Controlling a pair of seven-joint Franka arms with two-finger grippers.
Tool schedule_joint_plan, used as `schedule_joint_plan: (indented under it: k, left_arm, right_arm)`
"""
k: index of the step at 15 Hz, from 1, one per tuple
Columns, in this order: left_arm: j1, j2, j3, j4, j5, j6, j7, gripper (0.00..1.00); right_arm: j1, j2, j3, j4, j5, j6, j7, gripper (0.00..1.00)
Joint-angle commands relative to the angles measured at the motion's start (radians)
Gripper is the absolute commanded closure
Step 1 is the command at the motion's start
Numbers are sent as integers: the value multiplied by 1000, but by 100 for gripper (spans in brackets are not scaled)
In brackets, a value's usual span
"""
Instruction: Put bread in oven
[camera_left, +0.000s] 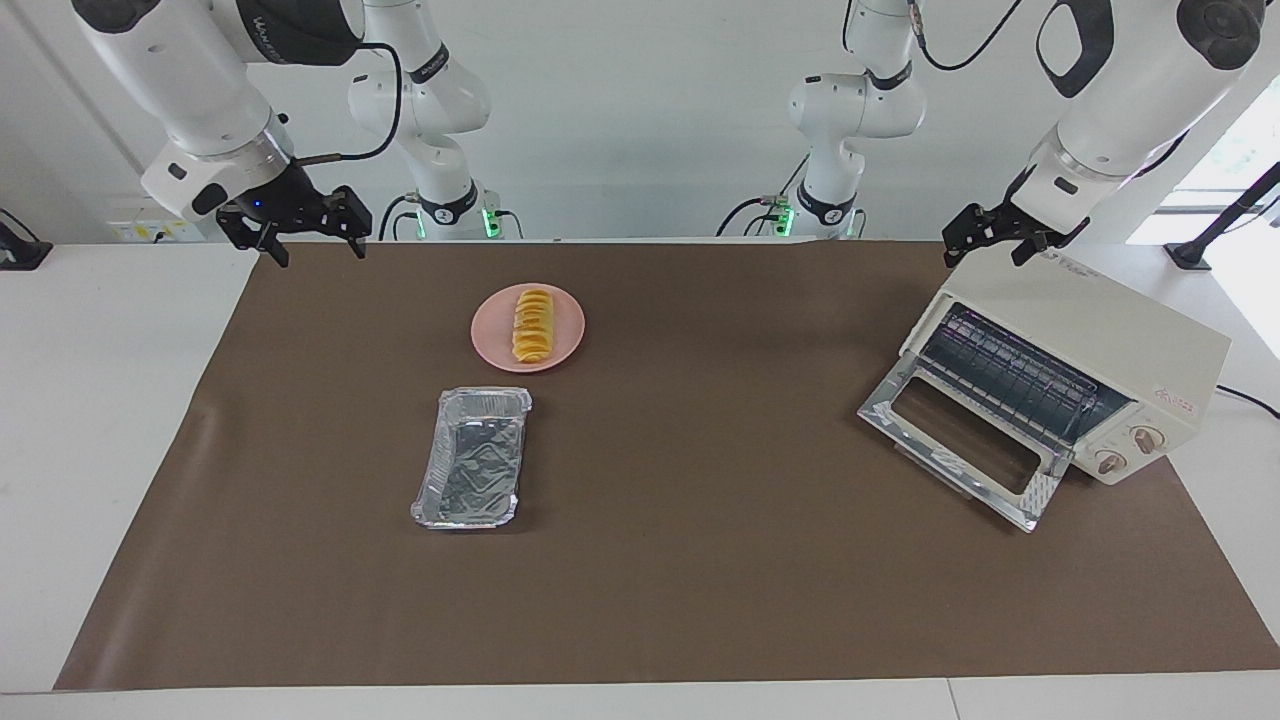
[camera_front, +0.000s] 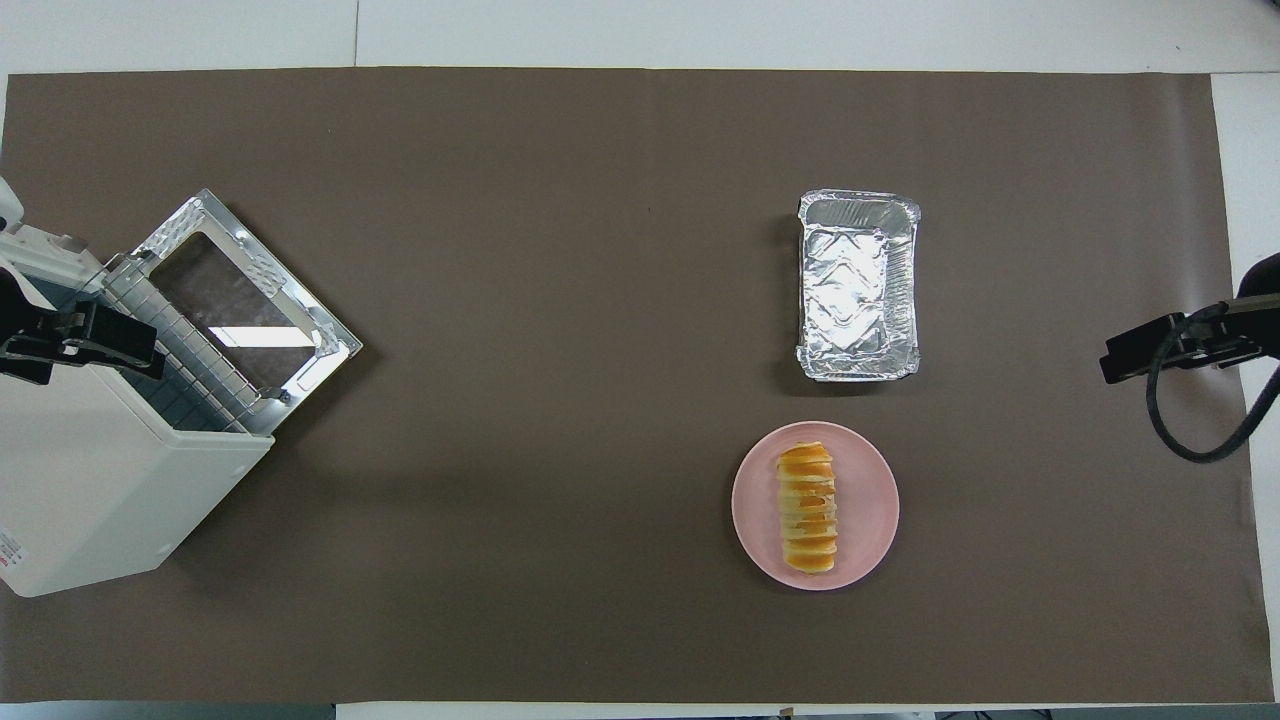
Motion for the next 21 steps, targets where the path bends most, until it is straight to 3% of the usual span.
schedule_joint_plan:
  k: [1,10,14,17,21]
  left_arm:
    - [0,-22,1,-20,19,16,1,0]
    - [0,-22,1,-20,19,16,1,0]
    - [0,-22,1,-20,19,16,1,0]
    - [0,-22,1,-20,19,16,2,0]
    - [0,-22,1,-20,19,16,2,0]
  right_arm:
    - [-16,-11,10,-11,6,-9,14,0]
    - [-16,-14,9,-15,2,-13,7,0]
    - [-10,-48,10,-81,2,-15,17,0]
    - [42,-124,16,-236,4,32,90,0]
    - [171,-273,16,-536,4,241,252,0]
